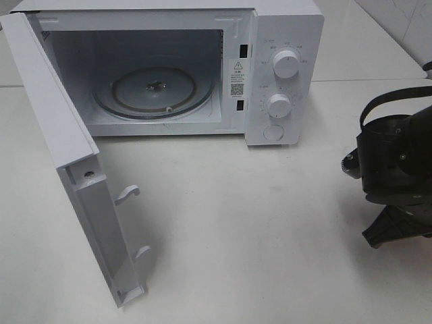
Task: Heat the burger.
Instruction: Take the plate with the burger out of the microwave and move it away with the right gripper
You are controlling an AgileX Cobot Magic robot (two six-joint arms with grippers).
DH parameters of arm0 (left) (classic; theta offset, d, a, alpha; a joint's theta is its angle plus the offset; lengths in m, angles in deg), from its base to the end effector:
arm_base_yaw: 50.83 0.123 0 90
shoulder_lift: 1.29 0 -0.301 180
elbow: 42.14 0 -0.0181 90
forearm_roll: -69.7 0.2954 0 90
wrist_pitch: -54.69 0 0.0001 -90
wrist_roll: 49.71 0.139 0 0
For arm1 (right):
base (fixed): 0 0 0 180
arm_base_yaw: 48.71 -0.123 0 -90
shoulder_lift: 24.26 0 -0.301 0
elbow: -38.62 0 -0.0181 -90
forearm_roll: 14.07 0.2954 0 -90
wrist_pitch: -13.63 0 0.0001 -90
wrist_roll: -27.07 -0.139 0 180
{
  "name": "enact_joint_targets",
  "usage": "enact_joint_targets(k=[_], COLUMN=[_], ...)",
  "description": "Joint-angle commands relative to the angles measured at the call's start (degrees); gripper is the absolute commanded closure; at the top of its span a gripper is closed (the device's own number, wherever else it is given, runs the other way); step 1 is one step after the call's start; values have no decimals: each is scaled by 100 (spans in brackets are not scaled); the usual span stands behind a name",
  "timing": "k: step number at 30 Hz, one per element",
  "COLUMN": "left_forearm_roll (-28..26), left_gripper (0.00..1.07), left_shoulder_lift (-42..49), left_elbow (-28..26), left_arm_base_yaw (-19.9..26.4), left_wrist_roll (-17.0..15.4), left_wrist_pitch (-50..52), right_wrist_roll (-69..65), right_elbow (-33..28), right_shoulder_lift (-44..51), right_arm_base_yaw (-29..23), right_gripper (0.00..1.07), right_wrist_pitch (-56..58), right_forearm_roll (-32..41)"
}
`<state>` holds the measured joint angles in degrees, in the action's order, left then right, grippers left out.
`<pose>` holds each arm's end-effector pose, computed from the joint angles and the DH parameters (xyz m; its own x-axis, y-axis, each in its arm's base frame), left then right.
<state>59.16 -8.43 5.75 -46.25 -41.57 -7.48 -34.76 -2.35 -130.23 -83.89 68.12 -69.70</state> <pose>0.0570 -0.0180 0.2826 -0.4451 0.0192 -0.8953 0.0899 0.9957 -0.0234 0.2578 0.0674 0.0722 -0.9322 -0.3251 -0.1593 -0.1460 0.7402 -0.6563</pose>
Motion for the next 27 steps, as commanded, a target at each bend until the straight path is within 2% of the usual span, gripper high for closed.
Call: enact_joint_targets(k=[1, 15, 27], left_forearm_roll=[-29, -29, -29], left_gripper=[6, 6, 6], left_shoulder_lift=[52, 52, 52], left_elbow=[11, 11, 11], left_arm_base_yaw=[-34, -34, -34], left_wrist_roll=[-29, -29, -29], left_wrist_pitch=[57, 57, 57], right_wrist_roll=[-212, -676, -1220], right_elbow=[11, -321, -321], right_shoulder_lift=[-29, -52, -814], right_arm_base_yaw=[109, 109, 109], right_gripper=[102, 101, 101], right_wrist_pitch=[143, -183, -315], right_forearm_roll=[-309, -527, -768])
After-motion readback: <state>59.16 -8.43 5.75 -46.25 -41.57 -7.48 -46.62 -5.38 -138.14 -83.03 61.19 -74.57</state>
